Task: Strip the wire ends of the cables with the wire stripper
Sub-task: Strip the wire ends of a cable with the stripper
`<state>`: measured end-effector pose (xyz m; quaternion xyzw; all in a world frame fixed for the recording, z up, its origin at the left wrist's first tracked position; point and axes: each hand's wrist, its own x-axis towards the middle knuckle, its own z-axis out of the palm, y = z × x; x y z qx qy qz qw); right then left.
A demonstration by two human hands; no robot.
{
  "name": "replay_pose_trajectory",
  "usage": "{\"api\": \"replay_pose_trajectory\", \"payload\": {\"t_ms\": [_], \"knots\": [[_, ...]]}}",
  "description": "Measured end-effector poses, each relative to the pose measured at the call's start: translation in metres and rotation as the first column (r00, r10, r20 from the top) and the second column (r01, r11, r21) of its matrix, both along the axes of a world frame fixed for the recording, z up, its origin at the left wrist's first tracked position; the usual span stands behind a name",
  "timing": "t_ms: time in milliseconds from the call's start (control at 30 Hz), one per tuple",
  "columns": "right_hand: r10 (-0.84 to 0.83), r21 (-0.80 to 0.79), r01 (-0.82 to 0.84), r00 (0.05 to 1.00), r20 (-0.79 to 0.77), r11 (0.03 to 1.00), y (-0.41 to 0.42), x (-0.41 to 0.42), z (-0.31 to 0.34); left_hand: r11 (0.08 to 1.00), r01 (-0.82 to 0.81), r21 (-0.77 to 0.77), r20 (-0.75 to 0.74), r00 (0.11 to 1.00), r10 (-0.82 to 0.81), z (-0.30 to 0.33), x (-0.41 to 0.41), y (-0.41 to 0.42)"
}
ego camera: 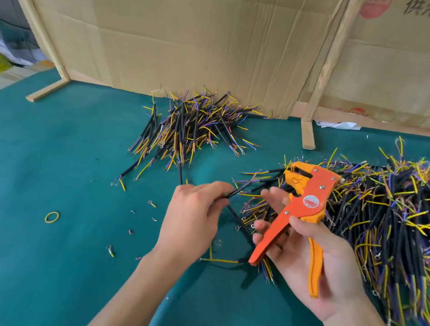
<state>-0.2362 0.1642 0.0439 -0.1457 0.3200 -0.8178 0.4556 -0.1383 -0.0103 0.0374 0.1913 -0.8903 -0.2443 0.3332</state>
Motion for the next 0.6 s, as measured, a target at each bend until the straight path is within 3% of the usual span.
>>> {"api": "replay_pose_trajectory", "payload": {"t_ms": [167,300,433,600], "knots": [[-0.015,0.013,0.015,1.0,-0.014,1.0,0.001,-0.001,-0.001,0.996,-0.022,0.086,0.078,0.997,0.016,-0.002,-0.002,0.01],[-0.021,0.039,0.022,0.999,-0.04,0.999,-0.001,0.0,-0.002,0.991,0.049,0.12,0.093,0.994,-0.061,0.0,-0.008,0.018],[-0.011,0.055,0.013,0.999,-0.039,0.998,-0.002,0.002,-0.002,0.979,0.022,0.2,0.0,1.0,-0.023,0.003,-0.018,0.026],[0.006,0.111,0.001,0.998,-0.059,0.994,-0.005,0.002,-0.002,0.897,-0.029,0.441,-0.13,0.987,0.096,0.0,-0.03,0.039]]}}
